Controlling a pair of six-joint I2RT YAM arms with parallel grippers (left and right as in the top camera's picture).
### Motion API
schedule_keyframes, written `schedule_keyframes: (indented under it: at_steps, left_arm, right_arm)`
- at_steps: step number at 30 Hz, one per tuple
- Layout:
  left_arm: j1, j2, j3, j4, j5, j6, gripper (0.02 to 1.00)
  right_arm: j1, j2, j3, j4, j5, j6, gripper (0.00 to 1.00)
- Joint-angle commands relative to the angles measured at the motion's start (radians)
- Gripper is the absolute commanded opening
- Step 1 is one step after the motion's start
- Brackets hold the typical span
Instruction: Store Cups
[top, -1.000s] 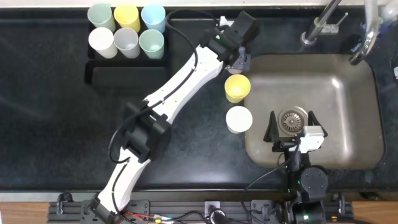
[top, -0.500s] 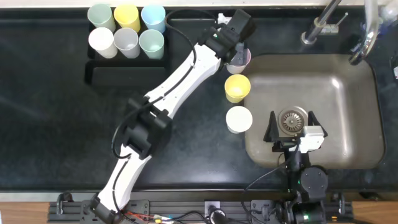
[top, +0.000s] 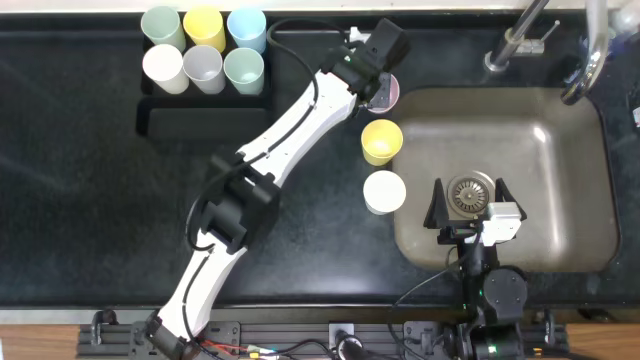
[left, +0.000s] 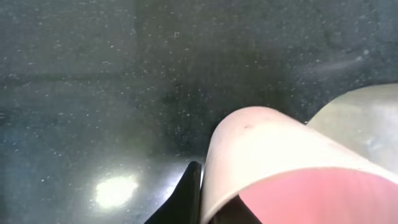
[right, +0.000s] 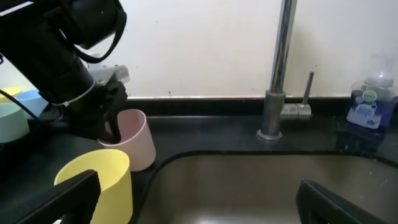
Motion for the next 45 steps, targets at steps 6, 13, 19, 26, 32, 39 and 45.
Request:
schedule_keyframes:
  at_steps: [6, 13, 19, 26, 32, 39, 45]
  left_arm:
    - [-0.006, -0.368, 0.016, -0.216, -0.186, -0.032, 0.034]
    - [0.150, -0.710, -0.140, -0.309, -0.240, -0.041, 0.034]
    - [0.435, -0.940, -0.447, -0.255, -0.135, 0.044, 0.034]
    - [0.764, -1.005, -0.734, -0.079, 0.125, 0.317, 0.034]
    - [0.877, -0.947, -0.859, 0.039, 0.155, 0.420, 0.034]
    - [0.880, -0.822, -0.861, 0.068, 0.156, 0.482, 0.034]
    - [0.880, -0.743, -0.861, 0.078, 0.156, 0.493, 0.036]
  right_arm:
    - [0.005, -0.011, -0.014, 0.005, 0.007, 0.003, 0.998]
    - [0.005, -0.011, -0.014, 0.005, 0.007, 0.003, 0.998]
    - [0.005, -0.011, -0.014, 0.005, 0.007, 0.003, 0.998]
    - [0.005, -0.011, -0.014, 0.005, 0.007, 0.003, 0.998]
    - [0.005, -0.011, -0.014, 0.005, 0.007, 0.003, 0.998]
    - [0.005, -0.011, -0.014, 0.005, 0.007, 0.003, 0.996]
    - [0.005, -0.011, -0.014, 0.005, 0.007, 0.003, 0.996]
